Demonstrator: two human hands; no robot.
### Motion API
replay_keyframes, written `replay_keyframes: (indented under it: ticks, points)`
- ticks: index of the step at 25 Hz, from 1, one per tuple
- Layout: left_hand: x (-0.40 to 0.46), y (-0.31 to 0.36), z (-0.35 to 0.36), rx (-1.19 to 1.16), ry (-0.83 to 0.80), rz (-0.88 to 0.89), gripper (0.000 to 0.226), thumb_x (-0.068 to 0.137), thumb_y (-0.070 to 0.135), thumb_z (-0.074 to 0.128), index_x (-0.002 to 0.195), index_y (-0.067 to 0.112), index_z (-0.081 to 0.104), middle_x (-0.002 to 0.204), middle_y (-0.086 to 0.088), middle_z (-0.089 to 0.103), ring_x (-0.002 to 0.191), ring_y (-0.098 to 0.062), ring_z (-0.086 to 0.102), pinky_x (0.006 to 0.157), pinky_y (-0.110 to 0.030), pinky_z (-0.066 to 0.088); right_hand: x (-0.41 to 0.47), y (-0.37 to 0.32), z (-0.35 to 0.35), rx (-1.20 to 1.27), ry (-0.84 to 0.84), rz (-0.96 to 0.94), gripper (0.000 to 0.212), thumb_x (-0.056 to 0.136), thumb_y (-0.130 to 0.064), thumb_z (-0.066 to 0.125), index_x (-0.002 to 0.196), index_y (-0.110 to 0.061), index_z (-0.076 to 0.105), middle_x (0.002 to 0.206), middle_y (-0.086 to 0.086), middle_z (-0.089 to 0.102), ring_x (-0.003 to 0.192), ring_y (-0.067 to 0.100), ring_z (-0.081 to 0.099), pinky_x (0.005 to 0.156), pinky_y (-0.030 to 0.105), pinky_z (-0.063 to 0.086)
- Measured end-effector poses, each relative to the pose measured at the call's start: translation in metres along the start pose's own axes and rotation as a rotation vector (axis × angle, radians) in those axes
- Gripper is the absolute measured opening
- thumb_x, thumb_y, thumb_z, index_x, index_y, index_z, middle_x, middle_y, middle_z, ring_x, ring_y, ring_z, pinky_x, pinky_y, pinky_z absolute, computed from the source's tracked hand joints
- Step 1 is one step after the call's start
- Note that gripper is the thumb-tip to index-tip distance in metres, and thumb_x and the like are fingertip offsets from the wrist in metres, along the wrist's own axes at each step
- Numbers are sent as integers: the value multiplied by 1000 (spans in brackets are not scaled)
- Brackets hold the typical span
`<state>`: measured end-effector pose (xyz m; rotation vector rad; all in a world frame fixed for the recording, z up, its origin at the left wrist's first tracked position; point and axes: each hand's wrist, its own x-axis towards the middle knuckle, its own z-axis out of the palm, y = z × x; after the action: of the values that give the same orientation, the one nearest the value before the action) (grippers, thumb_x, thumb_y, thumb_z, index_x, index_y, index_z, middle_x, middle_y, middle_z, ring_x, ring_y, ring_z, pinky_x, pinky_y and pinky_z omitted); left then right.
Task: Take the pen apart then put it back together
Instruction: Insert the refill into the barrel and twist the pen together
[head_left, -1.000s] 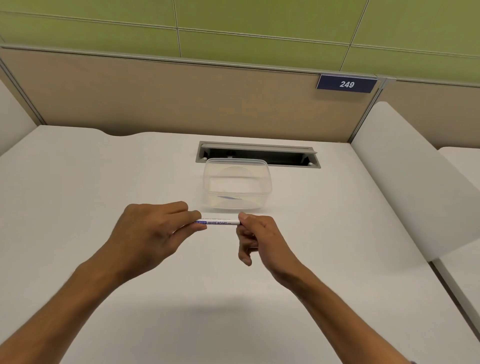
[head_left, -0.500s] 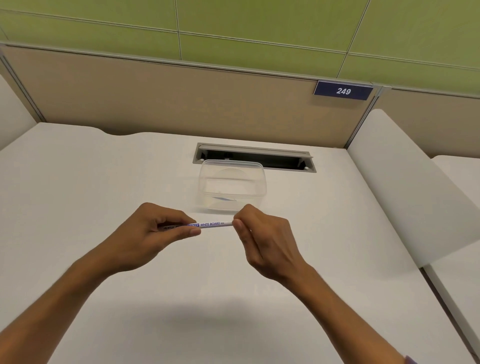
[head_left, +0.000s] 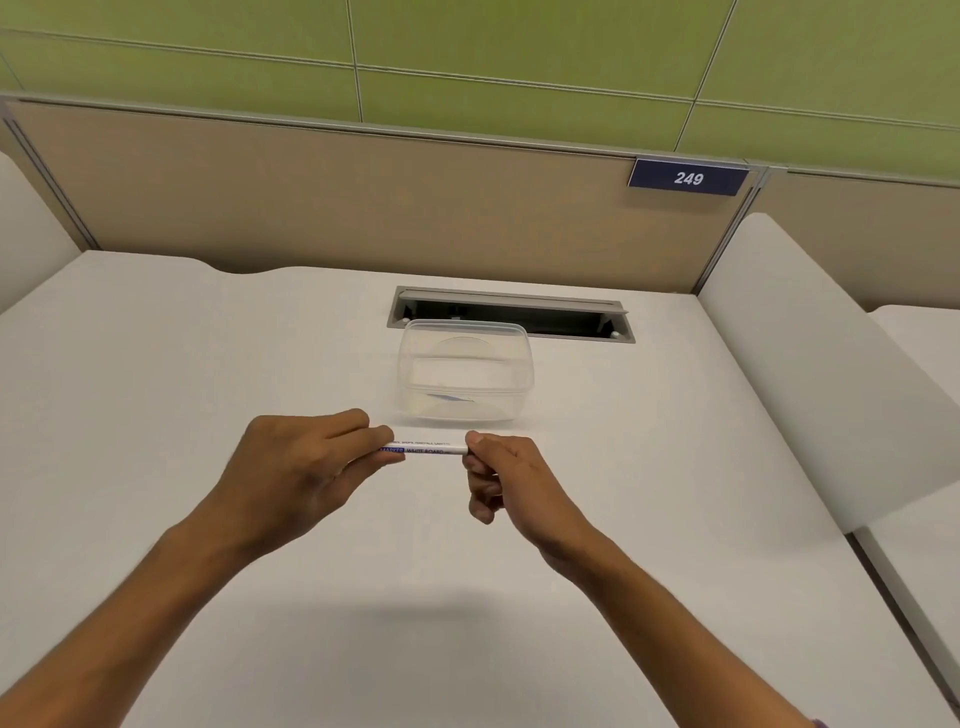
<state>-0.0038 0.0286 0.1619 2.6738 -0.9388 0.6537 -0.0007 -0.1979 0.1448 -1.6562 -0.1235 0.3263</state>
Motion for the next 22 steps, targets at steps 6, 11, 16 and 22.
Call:
replay_keyframes:
  ticks: [6, 11, 16, 22]
  points:
    - [4, -9, 2, -615, -173, -338, 33, 81, 60, 55, 79, 31, 71, 55, 9, 50, 49, -8, 36, 48, -24, 27, -2, 14, -6, -815, 266, -597, 27, 101, -34, 33, 83, -19, 48, 67, -9, 42, 55, 17, 36, 48, 36, 39]
    - [8, -5, -1, -828, -205, -365, 37, 78, 60, 61, 78, 26, 75, 55, -3, 42, 52, -12, 31, 49, -24, 24, 3, 13, -12, -823, 268, -761, 25, 104, -30, 30, 85, -20, 42, 71, -8, 41, 56, 13, 29, 47, 31, 32]
    - [12, -6, 1, -518, -20, -199, 23, 88, 45, 58, 80, 29, 72, 57, 11, 45, 50, -10, 38, 46, -26, 30, 5, 11, -4, -495, 195, -505, 33, 102, -33, 33, 71, -22, 35, 58, -3, 36, 50, 22, 33, 48, 39, 30]
    - [10, -5, 6, 86, 36, 50, 26, 94, 33, 57, 86, 14, 72, 59, 1, 51, 42, -24, 41, 37, -27, 29, 11, -4, -4, 119, -2, 13, 44, 104, -16, 37, 61, -16, 33, 52, -10, 29, 47, 11, 24, 45, 22, 29]
